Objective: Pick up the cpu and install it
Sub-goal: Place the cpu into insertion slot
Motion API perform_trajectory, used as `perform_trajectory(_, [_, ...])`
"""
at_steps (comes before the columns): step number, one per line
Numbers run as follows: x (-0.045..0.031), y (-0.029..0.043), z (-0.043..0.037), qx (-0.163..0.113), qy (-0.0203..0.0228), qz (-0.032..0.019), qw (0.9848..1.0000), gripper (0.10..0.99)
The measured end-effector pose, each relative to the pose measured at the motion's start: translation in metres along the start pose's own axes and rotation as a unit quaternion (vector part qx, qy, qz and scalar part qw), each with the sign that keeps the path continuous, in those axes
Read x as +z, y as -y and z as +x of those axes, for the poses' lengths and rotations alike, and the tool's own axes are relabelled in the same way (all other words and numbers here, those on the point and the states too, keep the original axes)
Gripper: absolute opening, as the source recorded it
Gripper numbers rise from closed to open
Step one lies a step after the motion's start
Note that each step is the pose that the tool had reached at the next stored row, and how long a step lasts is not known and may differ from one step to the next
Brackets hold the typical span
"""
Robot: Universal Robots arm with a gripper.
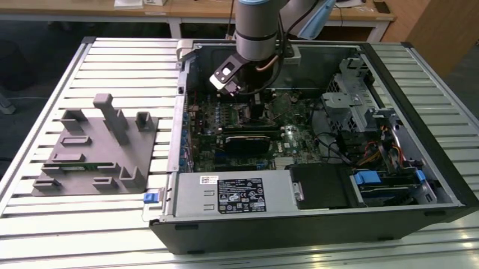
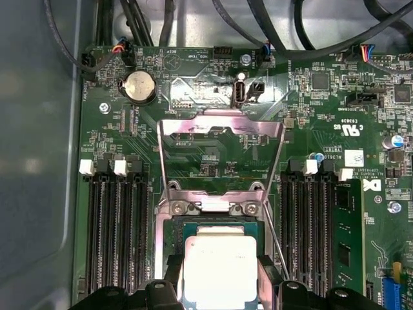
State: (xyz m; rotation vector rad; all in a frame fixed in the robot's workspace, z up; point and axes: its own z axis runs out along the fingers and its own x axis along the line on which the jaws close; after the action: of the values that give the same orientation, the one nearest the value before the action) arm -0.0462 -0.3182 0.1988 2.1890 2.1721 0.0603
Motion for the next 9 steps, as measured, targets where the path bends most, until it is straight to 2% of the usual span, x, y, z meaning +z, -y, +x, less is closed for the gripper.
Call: perform_trajectory(9, [0.0028, 0.0006, 0.0002, -0.002, -0.0001, 0.0, 1.0, 0.541])
